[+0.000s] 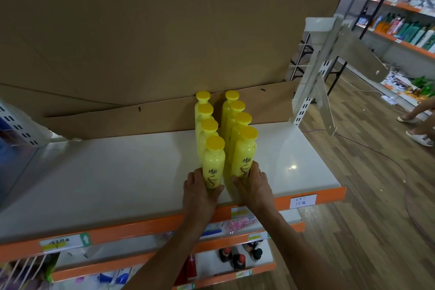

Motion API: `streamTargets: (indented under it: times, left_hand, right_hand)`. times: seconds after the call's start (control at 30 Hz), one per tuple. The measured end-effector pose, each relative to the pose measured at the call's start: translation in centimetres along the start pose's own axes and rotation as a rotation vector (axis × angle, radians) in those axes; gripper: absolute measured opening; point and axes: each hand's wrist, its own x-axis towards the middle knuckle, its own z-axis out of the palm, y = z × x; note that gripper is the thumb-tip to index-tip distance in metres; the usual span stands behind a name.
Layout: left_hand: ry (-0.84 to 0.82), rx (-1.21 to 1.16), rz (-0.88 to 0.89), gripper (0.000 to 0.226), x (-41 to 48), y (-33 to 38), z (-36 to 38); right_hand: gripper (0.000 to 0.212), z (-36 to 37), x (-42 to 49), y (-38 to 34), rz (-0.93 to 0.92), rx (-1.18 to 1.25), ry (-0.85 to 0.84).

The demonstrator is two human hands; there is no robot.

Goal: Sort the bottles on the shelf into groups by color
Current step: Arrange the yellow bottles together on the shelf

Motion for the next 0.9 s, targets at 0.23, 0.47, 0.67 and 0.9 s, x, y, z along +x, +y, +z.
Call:
streamTargets:
  times: [0.23,0.47,0.67,0.9]
  left_hand:
    - [-0.006,0.019,-0.004,0.061,0.0,0.3,0.0]
    - [-0.017,0.053,-0.011,0.063,0.0,0.8,-0.1]
    - [-0.031,0.048,-0.023,0.063,0.3,1.1,-0.3]
    - [-0.053,0.06,-0.029,0.064,0.4,1.1,-0.5]
  right_hand:
    - [0.037,0.2,0.1,0.0,0.003,-0.003,0.004]
    - [0.035,0.0,0.0,-0.3,0.016,0.003,-0.007]
    - [0.035,-0.2,-0.2,-0.3,0.021,-0.014,-0.016]
    - [0.035,-0.5,-0.5,-0.2,0.033,-0.016,-0.036]
